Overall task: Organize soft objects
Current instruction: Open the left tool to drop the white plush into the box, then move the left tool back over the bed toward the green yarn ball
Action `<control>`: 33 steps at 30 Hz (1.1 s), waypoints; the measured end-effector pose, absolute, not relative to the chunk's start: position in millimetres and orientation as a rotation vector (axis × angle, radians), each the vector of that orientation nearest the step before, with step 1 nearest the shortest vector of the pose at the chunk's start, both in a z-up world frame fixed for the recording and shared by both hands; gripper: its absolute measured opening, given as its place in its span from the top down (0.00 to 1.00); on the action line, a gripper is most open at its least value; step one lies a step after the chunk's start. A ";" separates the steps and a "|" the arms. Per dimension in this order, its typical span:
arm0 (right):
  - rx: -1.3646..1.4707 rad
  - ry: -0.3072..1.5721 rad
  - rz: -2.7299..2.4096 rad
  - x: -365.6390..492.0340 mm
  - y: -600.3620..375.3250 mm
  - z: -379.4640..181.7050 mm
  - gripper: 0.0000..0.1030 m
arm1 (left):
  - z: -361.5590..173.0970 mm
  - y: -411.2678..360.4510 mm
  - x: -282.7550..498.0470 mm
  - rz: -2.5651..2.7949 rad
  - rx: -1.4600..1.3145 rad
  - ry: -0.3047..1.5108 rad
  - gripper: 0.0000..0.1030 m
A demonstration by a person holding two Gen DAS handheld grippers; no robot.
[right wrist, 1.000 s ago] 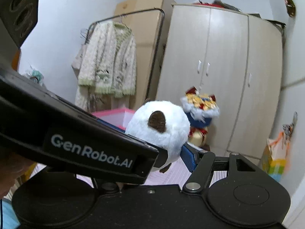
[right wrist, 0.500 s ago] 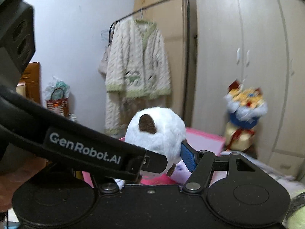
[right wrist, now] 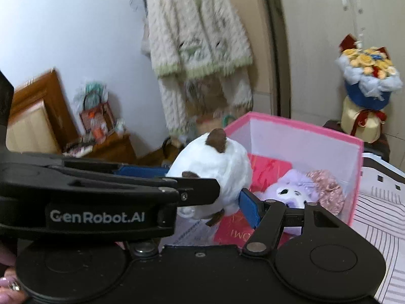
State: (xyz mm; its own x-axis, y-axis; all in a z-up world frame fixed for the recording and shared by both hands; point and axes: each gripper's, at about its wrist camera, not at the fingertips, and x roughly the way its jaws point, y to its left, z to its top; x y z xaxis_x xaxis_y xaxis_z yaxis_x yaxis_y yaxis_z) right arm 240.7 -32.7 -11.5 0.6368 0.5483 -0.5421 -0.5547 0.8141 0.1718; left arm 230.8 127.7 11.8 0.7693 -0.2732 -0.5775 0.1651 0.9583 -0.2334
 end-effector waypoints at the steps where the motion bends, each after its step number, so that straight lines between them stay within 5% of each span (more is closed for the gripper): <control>1: -0.014 0.645 0.638 244.7 -31.3 -14.4 0.31 | 8.8 130.1 232.9 -0.237 -0.183 0.665 0.52; 20: -0.074 0.555 0.572 147.6 -119.3 34.0 0.31 | 48.0 121.0 148.2 -0.332 -0.095 0.542 0.39; 33: -0.101 0.557 0.502 75.6 -185.7 56.2 0.20 | 72.7 70.7 96.2 -0.528 0.028 0.601 0.29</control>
State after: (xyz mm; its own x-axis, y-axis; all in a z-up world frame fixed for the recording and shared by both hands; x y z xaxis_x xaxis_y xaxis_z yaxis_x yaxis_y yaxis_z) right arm 75.6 -185.7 56.2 0.7321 0.4289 -0.5292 -0.4826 0.8748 0.0414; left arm 96.2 70.7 72.7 0.6967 -0.4658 -0.5456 0.4817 0.8673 -0.1255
